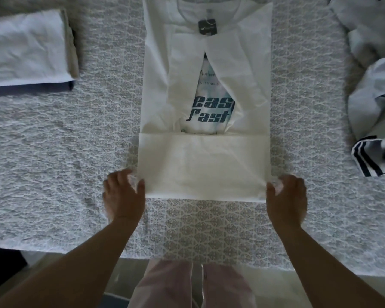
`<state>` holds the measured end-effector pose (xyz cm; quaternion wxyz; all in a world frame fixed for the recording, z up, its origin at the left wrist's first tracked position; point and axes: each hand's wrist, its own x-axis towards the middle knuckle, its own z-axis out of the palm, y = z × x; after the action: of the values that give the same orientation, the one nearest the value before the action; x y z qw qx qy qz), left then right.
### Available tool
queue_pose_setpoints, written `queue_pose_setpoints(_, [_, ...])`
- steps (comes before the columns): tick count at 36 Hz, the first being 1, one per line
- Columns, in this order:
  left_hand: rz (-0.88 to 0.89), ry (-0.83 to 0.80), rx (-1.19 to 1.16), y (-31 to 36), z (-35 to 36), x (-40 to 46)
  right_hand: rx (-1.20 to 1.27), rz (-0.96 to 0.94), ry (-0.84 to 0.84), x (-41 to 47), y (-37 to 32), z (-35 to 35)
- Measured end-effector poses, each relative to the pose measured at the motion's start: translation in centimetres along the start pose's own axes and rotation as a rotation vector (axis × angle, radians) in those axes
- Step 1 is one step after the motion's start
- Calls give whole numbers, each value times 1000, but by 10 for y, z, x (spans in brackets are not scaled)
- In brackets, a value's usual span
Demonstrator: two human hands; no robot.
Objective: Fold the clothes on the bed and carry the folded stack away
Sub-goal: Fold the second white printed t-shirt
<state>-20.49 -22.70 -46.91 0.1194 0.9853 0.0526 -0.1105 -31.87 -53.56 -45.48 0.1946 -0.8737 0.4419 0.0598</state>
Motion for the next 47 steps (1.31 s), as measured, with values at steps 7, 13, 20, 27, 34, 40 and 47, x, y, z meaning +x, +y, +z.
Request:
queue_pose_setpoints(7, [792,-212,112,21,13,-21,-189,-837,-177,-27,-15,24])
queue_pose_setpoints(13, [625,-248,163,15,4,-6,-230,-807,-164,-26,-14,30])
queue_pose_setpoints(20, [738,-358,434,7,-23,22,-226,-582,-276,13,-10,1])
queue_pose_setpoints(27, [712,-405,449,17,-56,28,-294,-556,-407,29,-16,-39])
queue_pose_setpoints(34, [591,-779,598,36,-90,27,-558,-432,-740,16,-18,-64])
queue_pose_setpoints(40, [419,-1282,567,44,-105,23,-681,-338,-1171,8,-23,-76])
queue_pose_setpoints(47, [3,-927,-144,44,-105,82,-180,-154,-893,66,-43,-89])
